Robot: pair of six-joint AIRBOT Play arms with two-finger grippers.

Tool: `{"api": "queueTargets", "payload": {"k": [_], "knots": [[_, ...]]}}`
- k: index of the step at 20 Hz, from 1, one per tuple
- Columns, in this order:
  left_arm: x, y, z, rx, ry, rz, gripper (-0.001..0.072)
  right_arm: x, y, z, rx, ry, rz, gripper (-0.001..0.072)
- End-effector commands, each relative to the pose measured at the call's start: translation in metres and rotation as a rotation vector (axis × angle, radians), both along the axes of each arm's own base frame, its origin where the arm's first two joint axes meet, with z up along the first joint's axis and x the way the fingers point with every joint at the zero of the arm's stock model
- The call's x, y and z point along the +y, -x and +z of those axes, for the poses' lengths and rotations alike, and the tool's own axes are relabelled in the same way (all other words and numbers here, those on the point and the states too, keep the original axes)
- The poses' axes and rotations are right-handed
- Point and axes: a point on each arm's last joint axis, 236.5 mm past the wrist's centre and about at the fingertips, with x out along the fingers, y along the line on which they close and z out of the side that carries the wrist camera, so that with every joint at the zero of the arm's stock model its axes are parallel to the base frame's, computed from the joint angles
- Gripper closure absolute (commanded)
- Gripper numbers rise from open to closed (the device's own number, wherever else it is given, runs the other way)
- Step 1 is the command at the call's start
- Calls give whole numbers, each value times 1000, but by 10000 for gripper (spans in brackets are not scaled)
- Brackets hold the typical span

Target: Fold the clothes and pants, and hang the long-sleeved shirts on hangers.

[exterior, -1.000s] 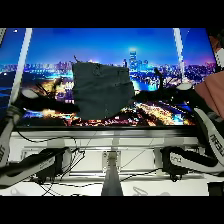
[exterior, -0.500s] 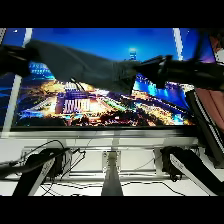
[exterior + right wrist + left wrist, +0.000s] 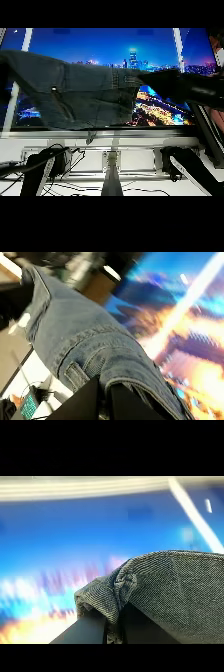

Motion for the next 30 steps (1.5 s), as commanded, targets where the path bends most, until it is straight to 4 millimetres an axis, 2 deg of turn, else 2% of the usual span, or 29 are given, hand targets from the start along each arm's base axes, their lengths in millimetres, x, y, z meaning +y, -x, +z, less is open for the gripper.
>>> {"api": "queueTargets", "payload": {"k": [1,3,4,5,6,8,10,11,12,13,14,15,16,17,18,20,22,24,26,28,29,30], "knots": [[-33,-40,-116,263,155,-95,636,-3,-50,-88,162,75,-162,675],[-47,-71,-191,354,163,-104,636,-14,-91,-158,241,121,-280,675],[-53,-80,-225,424,151,-107,636,-24,-109,-186,276,148,-332,675],[-59,-83,-250,498,150,-115,636,-35,-121,-214,330,183,-364,676],[-62,-83,-273,574,150,-121,635,-46,-127,-237,387,218,-378,676],[-70,-63,-309,748,156,-167,635,-70,-115,-282,518,328,-343,675],[-78,-26,-328,914,139,-266,635,-88,-76,-312,667,448,-214,675],[-81,-10,-332,973,132,-319,635,-94,-48,-320,720,516,-101,676],[-82,-2,-334,1006,129,-338,635,-100,-26,-325,749,576,-5,675],[-82,-1,-336,1013,128,-337,634,-107,-16,-329,765,626,30,675],[-81,-2,-339,1015,129,-333,609,-111,-14,-331,760,650,35,589],[-81,-2,-340,1022,130,-332,421,-115,-15,-332,751,667,34,328],[-79,-1,-342,1025,121,-331,196,-119,-15,-334,747,689,34,130],[-77,1,-343,1031,106,-334,103,-126,-15,-337,741,725,31,72],[-73,2,-344,1037,90,-334,103,-135,-17,-341,727,766,22,71],[-71,2,-345,1036,83,-329,103,-150,-37,-345,665,813,-57,58],[-71,2,-345,1036,83,-330,103,-149,-60,-344,640,766,-170,58],[-71,2,-345,1037,83,-330,103,-155,-75,-345,656,742,-221,58],[-71,2,-345,1037,83,-330,103,-179,-93,-342,706,705,-294,58],[-71,2,-345,1037,83,-330,103,-204,-101,-340,798,626,-342,59],[-71,2,-345,1037,83,-330,103,-209,-100,-341,854,554,-334,60],[-71,2,-345,1037,83,-330,103,-202,-93,-344,906,463,-286,60]]}}
